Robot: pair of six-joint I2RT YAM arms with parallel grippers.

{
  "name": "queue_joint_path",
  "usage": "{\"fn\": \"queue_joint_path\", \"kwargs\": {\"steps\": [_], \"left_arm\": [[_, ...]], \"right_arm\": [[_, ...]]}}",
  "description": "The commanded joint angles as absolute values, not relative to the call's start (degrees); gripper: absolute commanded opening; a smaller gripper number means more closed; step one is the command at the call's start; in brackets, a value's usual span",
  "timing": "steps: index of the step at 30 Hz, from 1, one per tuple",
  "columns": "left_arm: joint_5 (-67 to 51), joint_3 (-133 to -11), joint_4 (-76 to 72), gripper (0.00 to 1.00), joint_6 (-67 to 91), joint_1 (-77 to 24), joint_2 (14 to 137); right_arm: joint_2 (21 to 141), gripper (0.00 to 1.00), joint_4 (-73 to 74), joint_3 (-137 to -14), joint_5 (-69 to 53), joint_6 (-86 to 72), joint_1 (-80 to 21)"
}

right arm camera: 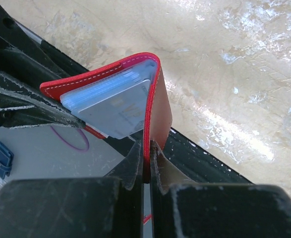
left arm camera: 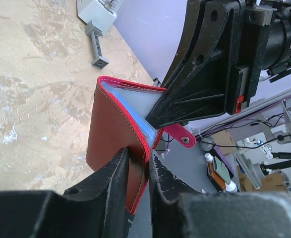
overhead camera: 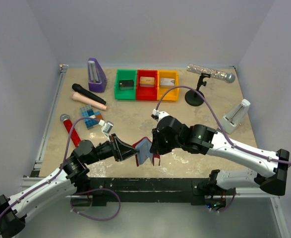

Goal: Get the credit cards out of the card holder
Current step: Place the card holder at the center of the board.

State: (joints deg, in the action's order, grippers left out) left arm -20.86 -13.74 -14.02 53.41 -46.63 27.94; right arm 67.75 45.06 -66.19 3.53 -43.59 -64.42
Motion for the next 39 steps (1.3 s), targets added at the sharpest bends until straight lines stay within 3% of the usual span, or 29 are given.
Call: {"fn": "queue_joint_path", "kwargs": {"steps": [1, 9, 10, 14, 16, 39], "left_arm": [[-21.44, -14.24, -15.12, 0.23, 52.56, -46.58, 26.99], [-19.25, -14.5, -11.35, 0.16, 51.5, -46.58, 26.8], [-18.55, -14.76, -10.38, 0.19, 51.42, -46.67, 27.24], [-15.39, -16.08, -5.81, 0.47, 51.15, -46.58, 30.05], [-14.94, -16.0, -5.71, 0.53, 51.5, -46.58, 31.11], [-15.73, -13.18, -11.33, 0.62, 54.14, -46.58, 25.57]], "right_arm": [[67.59, 0.0, 42.19, -67.5, 2.2, -44.47, -63.99], [67.15, 0.0, 41.05, -66.97, 0.44, -44.65, -63.54], [67.06, 0.0, 41.04, -66.89, 0.35, -44.65, -63.54], [67.06, 0.0, 40.7, -65.83, 0.35, -44.73, -63.2], [67.06, 0.0, 39.99, -64.87, 0.18, -44.91, -62.93], [66.45, 0.0, 38.06, -61.08, 0.18, -46.76, -61.96]]}}
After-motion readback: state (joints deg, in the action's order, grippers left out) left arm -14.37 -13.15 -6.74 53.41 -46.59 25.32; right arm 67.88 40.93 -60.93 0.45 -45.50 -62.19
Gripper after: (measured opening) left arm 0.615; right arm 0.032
